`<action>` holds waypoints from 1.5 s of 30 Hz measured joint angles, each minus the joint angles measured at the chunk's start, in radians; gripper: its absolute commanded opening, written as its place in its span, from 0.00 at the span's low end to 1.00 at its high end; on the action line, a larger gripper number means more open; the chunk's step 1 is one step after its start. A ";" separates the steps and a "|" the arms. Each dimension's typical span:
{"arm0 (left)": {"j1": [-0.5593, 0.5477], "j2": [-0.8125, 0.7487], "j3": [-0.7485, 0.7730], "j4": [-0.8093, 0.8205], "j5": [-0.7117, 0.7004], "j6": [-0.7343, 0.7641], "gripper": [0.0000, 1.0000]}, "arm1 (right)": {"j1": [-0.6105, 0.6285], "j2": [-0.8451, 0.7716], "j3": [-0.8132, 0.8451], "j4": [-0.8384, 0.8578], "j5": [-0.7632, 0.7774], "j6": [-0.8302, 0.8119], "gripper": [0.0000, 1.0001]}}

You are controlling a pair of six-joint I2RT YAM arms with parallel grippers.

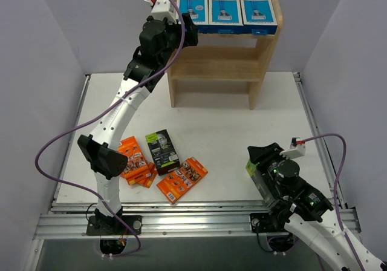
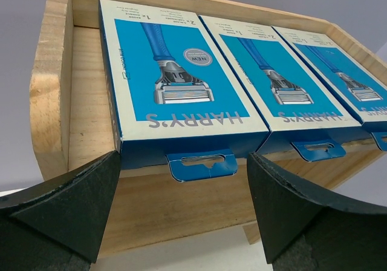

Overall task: Place and organize the shaving razors onto the shelf
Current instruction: Place the shaving razor onto shelf

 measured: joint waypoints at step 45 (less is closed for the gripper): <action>-0.001 -0.787 -0.842 0.094 -0.085 0.016 0.94 | 0.000 0.121 0.080 -0.049 -0.066 -0.103 0.73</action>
